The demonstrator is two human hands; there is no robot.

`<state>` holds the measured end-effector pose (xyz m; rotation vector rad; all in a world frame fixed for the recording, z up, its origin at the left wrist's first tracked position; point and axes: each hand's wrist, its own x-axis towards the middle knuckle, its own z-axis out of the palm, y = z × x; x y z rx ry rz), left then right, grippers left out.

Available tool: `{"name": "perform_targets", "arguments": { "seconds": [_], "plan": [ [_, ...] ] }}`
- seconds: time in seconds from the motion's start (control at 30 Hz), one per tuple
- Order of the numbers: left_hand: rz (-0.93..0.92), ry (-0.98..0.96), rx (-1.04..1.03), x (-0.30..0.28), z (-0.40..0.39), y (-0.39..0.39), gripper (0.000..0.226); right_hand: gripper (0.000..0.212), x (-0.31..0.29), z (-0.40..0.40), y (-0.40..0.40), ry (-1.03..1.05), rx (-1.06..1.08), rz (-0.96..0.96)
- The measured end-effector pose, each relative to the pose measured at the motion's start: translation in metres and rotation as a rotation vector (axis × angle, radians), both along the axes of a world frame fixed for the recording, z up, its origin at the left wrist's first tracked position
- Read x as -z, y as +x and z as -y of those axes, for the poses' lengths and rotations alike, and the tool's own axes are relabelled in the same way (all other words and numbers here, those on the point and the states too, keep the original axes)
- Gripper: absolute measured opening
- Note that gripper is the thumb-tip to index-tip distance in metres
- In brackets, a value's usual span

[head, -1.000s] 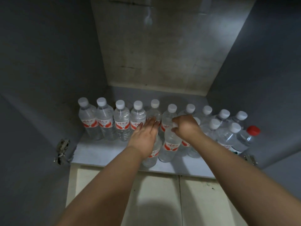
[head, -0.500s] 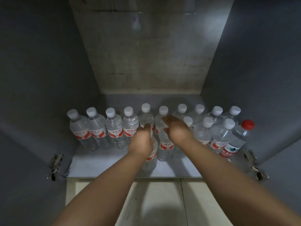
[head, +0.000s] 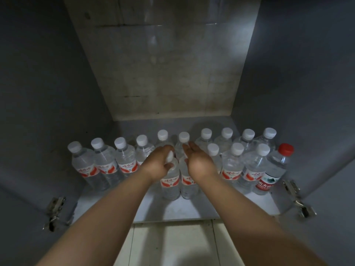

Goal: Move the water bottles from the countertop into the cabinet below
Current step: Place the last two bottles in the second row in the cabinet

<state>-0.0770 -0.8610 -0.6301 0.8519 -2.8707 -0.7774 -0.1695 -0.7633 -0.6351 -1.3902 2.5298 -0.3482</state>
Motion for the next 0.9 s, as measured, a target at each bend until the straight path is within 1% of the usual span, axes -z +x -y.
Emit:
{"name": "perform_targets", "arguments": {
  "seconds": [0.17,0.23,0.3,0.33,0.43,0.5,0.53,0.57,0.6,0.67,0.73,0.83,0.9],
  "plan": [
    [0.018,0.018,0.02,0.0,-0.002,0.004,0.055,0.064,-0.002,-0.001,0.002,0.004,0.0,0.037],
    [-0.02,0.029,0.003,-0.002,-0.002,0.008,0.059,0.066,-0.004,-0.002,0.002,0.013,-0.009,0.066],
    [-0.06,0.006,-0.036,-0.004,-0.001,0.013,0.058,0.066,-0.004,-0.006,0.004,0.018,-0.021,0.055],
    [-0.07,-0.049,-0.044,-0.005,-0.001,0.016,0.055,0.065,-0.005,-0.009,0.004,0.008,-0.03,0.033],
    [-0.106,-0.313,-0.011,-0.008,-0.004,0.027,0.043,0.061,-0.01,-0.015,0.005,-0.101,-0.048,-0.016],
    [-0.176,-0.429,-0.028,-0.008,-0.009,0.035,0.039,0.056,-0.017,-0.021,0.008,-0.154,-0.059,-0.049],
    [-0.186,-0.474,-0.063,-0.009,-0.012,0.04,0.037,0.053,-0.021,-0.024,0.011,-0.144,-0.064,-0.081],
    [-0.131,-0.475,-0.104,-0.011,-0.016,0.046,0.036,0.05,-0.026,-0.028,0.016,-0.111,-0.063,-0.111],
    [-0.034,-0.444,-0.144,-0.014,-0.02,0.052,0.038,0.048,-0.031,-0.032,0.021,-0.067,-0.056,-0.127],
    [0.156,-0.373,-0.19,-0.012,-0.028,0.068,0.043,0.048,-0.04,-0.042,0.034,0.002,-0.018,-0.1],
    [0.29,-0.346,-0.194,-0.012,-0.039,0.085,0.046,0.048,-0.048,-0.054,0.046,0.044,-0.004,-0.08],
    [0.369,-0.294,-0.173,-0.021,-0.066,0.105,0.045,0.051,-0.064,-0.078,0.061,0.118,-0.009,-0.042],
    [0.39,-0.253,-0.16,-0.035,-0.089,0.117,0.046,0.053,-0.078,-0.101,0.072,0.146,0.002,-0.017]
  ]
}}
